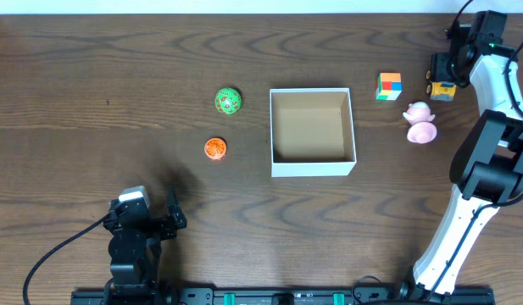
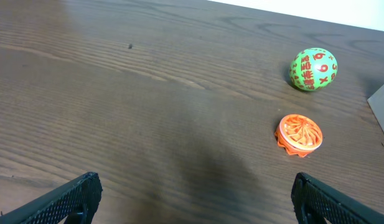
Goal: Pack container
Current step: 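Lower the right gripper and grasp the yellow-grey toy truck, then carry the truck with the right gripper into the white box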
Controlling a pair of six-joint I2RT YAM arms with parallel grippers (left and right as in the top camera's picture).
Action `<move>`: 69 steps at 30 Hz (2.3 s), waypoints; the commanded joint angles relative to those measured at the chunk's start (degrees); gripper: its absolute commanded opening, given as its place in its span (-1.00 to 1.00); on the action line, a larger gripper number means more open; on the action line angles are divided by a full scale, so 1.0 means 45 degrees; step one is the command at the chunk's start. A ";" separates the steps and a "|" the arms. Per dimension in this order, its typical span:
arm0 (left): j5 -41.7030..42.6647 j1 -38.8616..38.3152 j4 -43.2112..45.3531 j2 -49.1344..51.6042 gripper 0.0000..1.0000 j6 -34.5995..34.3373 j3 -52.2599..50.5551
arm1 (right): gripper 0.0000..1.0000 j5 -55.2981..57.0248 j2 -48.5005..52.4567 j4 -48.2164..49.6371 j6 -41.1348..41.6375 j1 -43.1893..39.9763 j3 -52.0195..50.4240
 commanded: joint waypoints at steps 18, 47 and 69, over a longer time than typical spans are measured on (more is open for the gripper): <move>-0.0010 0.0063 0.0015 -0.0063 0.96 -0.0063 -0.0238 | 0.08 -0.0053 0.0049 0.0155 0.0063 0.0083 0.0238; -0.0010 0.0063 0.0010 -0.0063 0.96 -0.0063 -0.0238 | -0.17 -0.0097 0.0019 -0.1307 0.0350 0.1005 0.2327; -0.0010 0.0063 0.0015 -0.0063 0.96 -0.0063 -0.0238 | -0.17 -0.0097 0.0019 -0.8762 0.0345 0.5328 0.9005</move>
